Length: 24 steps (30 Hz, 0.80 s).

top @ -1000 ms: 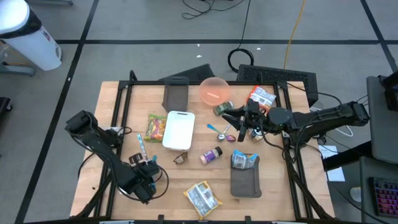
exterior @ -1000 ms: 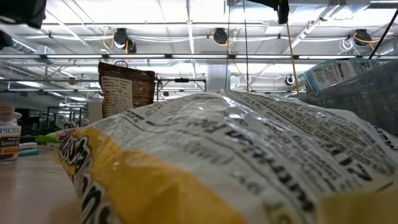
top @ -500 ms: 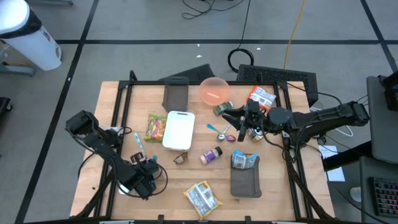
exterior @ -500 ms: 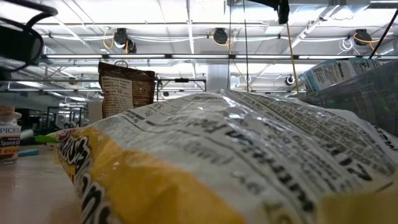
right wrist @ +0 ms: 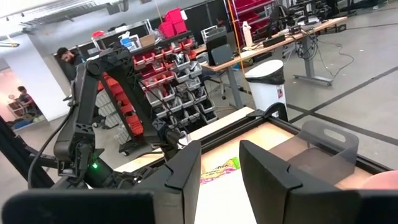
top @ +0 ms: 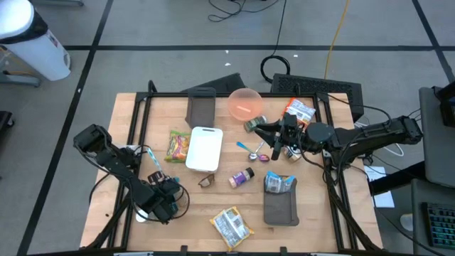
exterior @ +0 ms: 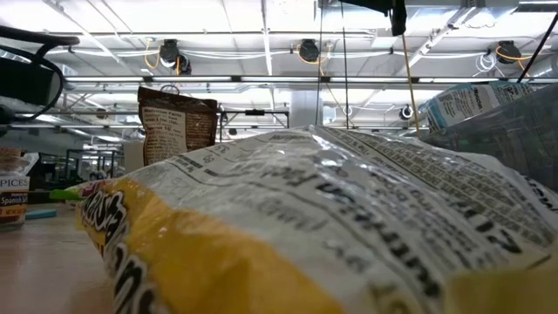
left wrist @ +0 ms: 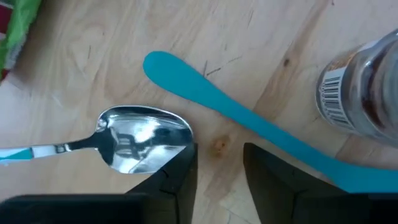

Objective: Pick & Place Food Item
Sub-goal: Put the left blue pattern spoon into the top black transparent bin

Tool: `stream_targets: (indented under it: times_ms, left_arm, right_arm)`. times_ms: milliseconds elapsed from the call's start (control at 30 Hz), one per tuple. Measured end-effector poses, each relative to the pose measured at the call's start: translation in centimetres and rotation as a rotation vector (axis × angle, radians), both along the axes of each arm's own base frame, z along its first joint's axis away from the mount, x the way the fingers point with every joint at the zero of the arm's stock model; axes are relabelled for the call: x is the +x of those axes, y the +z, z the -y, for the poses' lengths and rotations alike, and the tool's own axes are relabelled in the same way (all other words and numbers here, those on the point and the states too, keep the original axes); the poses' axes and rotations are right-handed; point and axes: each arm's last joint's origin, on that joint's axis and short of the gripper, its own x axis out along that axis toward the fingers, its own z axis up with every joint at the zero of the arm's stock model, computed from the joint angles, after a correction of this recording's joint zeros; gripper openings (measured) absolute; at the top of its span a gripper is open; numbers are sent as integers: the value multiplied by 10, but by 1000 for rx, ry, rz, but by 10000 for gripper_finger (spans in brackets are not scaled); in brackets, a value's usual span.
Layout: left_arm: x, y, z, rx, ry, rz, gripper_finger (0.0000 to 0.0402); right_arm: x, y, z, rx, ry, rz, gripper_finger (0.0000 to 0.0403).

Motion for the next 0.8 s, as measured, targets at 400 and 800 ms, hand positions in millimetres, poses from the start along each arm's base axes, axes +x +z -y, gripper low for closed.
stream_targets:
  times_ms: [400, 800]
  left_arm:
    - [5, 4, -8, -72, 49, -50, 5]
    - [-12, 52, -34, -151, 79, -19, 3]
  right_arm:
    - [0, 0, 0, 0, 0, 0, 93]
    - [0, 0, 0, 0, 0, 0, 89]
